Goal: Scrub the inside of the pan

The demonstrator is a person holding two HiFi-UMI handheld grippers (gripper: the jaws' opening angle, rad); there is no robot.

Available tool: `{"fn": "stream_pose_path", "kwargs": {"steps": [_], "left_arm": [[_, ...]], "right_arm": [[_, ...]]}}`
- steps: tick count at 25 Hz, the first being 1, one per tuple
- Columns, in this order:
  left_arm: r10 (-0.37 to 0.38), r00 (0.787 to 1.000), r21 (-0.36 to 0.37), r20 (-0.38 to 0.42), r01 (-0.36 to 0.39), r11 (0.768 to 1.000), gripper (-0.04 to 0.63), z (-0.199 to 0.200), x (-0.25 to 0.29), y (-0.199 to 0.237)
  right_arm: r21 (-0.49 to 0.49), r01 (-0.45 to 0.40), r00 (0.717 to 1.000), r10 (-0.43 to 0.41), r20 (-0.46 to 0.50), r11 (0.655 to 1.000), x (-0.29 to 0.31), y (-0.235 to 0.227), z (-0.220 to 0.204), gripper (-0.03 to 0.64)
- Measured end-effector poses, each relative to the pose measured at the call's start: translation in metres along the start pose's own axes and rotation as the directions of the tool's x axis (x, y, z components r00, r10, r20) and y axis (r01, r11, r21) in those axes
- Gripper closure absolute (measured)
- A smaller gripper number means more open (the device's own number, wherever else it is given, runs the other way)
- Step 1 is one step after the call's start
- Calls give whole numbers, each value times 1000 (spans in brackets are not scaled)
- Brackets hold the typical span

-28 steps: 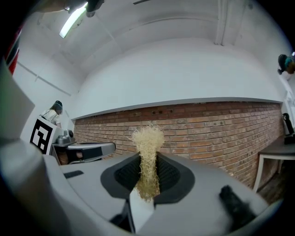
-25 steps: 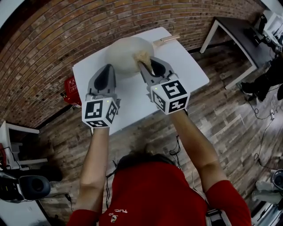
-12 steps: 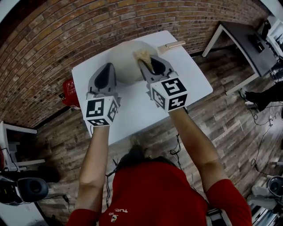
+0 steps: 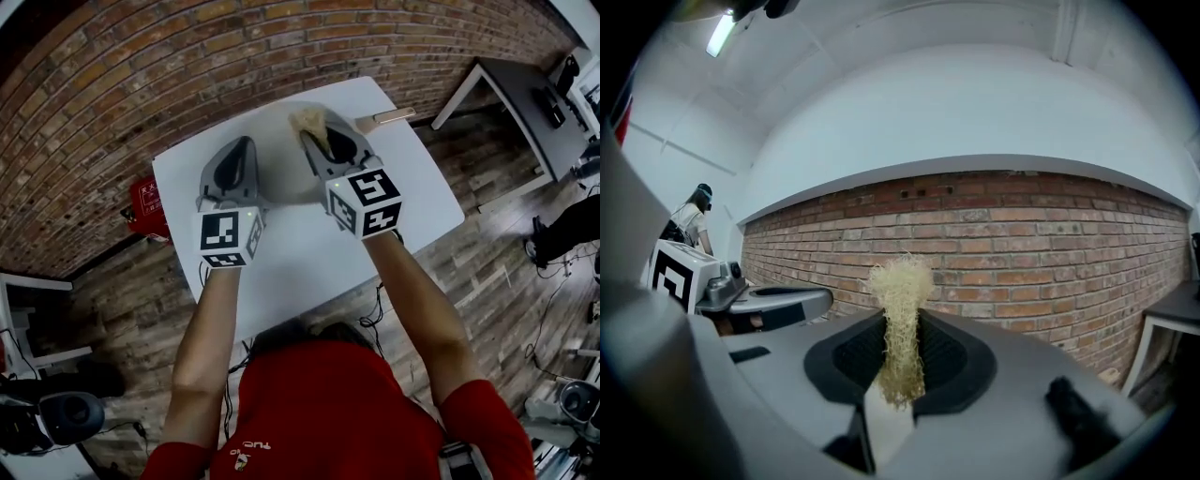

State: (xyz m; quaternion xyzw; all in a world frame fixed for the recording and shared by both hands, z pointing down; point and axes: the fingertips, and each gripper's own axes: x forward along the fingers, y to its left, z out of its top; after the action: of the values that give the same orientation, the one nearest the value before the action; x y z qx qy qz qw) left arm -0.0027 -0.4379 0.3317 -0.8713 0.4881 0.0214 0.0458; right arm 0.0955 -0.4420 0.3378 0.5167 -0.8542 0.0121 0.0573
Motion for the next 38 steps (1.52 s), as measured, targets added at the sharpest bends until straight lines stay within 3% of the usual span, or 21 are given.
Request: {"fn": "stream_pose_path", "kwargs": {"steps": [7,15,23,33,38], "left_arm": [[6,1000,-26,-20,-6,1000,581,-24,21,22],[64,997,-48,-39,-66,997,581,-45,37,43],[115,990,-62,-77,-120,991,581,-67,47,62],[157,981,-43,-113,-162,986,581,-82,47,81],[168,977,-51,-131,-176,983,581,-91,44,87]], "right_arm": [[-17,-17,991,15,-132,1000,42,-10,-28,529],[-50,-100,947,80,-311,994,87,-13,-69,530],[-32,-154,876,121,-466,988,130,-15,-110,530],[34,-177,746,157,-647,984,160,-12,-178,531],[35,-207,719,177,-672,978,169,-1,-192,531]]}}
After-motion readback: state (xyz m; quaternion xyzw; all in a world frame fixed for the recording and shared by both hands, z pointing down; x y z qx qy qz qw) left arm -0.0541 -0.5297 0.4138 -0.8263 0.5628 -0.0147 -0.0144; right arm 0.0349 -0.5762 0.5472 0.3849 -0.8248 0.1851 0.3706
